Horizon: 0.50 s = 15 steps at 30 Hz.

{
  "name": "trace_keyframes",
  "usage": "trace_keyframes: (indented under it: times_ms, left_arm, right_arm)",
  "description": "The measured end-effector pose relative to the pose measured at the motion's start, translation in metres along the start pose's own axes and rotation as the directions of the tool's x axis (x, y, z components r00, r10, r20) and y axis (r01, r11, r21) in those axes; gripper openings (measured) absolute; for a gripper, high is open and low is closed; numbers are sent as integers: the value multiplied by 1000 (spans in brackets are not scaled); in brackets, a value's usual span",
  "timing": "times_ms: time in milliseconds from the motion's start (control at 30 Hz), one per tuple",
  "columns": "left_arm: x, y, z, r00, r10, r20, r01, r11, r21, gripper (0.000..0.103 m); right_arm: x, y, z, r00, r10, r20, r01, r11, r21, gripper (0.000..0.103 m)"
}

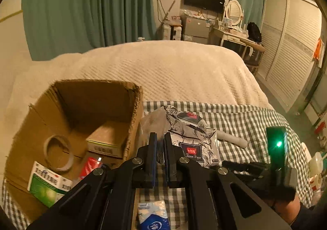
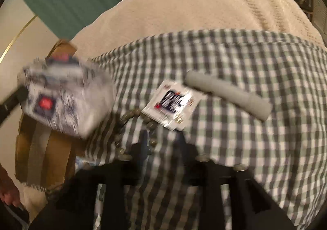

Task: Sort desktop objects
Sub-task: 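Grasp the dark bead bracelet with the right tool while the left holds the packet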

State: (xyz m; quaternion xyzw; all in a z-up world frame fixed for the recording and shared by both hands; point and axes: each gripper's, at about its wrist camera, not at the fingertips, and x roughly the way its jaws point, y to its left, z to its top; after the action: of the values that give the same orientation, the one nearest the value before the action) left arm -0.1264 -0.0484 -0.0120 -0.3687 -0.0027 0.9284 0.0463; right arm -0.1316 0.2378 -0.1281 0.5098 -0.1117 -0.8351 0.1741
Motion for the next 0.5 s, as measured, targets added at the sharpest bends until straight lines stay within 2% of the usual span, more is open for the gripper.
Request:
trace_keyframes:
  times_ms: [167, 267, 300, 333, 367, 500]
  left_arm:
    - [-6, 11, 1, 1000, 14, 9, -13, 1000, -17, 7]
    - [-4, 20, 1, 1000, 2, -4, -2, 999, -43, 7]
    - [-2, 23, 0, 1000, -3, -12, 2, 999, -52, 7]
    - [-1, 25, 0, 1000, -7, -14, 6, 998, -59, 7]
    - [1, 26, 0, 1000, -16, -21, 15, 998, -66, 7]
    - [1, 28, 1, 999, -30, -15, 28, 995, -92, 7]
  right_arm:
    - [21, 23, -7, 999, 8, -43, -9, 999, -35, 39]
    - [40, 30, -9, 994, -54, -91, 49, 997, -54, 39]
    - [45, 30, -10, 993, -65, -98, 60, 997, -48, 37]
    - [46, 30, -11, 992, -72, -100, 68, 997, -42, 19]
    - [45, 29, -11, 991, -80, -104, 77, 996, -41, 11]
    - [21, 28, -13, 995, -81, -60, 77, 995, -62, 11]
